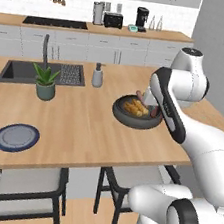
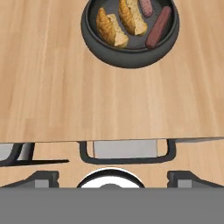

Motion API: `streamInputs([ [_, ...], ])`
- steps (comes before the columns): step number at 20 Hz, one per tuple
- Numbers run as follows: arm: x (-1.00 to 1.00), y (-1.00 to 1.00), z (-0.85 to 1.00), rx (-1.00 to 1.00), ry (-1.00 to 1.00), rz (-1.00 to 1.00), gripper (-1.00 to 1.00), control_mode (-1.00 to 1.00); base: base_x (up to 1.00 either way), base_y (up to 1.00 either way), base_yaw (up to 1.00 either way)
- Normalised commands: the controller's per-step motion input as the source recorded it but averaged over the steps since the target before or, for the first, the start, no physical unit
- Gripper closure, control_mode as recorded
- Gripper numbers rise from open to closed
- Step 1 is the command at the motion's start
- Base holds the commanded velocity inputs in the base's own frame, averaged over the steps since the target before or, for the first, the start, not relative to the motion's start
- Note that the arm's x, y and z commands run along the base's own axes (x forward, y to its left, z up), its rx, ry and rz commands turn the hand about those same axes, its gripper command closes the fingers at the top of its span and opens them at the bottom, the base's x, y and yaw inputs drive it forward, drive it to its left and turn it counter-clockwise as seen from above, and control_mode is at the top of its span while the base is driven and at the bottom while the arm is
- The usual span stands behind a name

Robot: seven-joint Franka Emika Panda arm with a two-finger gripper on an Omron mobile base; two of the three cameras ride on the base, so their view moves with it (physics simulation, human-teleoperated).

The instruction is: Place one bun and one sausage from the bowl on each plate.

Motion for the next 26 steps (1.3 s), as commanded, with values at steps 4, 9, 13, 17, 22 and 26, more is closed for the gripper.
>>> streamInputs([
  [4,0.00,0.00,0.00,0.00,0.00,0.00,-1.00,1.00,0.31,0.08,0.01],
  [9,0.00,0.00,0.00,0.00,0.00,0.00,-1.00,1.00,0.56,0.00,0.01],
  [13,0.00,0.00,0.00,0.00,0.00,0.00,-1.00,1.00,0.58,-0.05,0.01],
  [17,0.92,-0.02,-0.02,0.00,0.01,0.00,-1.00,-1.00,0.00,0.00,0.00],
  [22,1.00,0.00,-0.18,0.01,0.14,0.00,-1.00,-1.00,0.00,0.00,0.00],
  [26,1.00,0.00,-0.45,0.00,0.27,0.02,-1.00,-1.00,0.00,0.00,0.00],
])
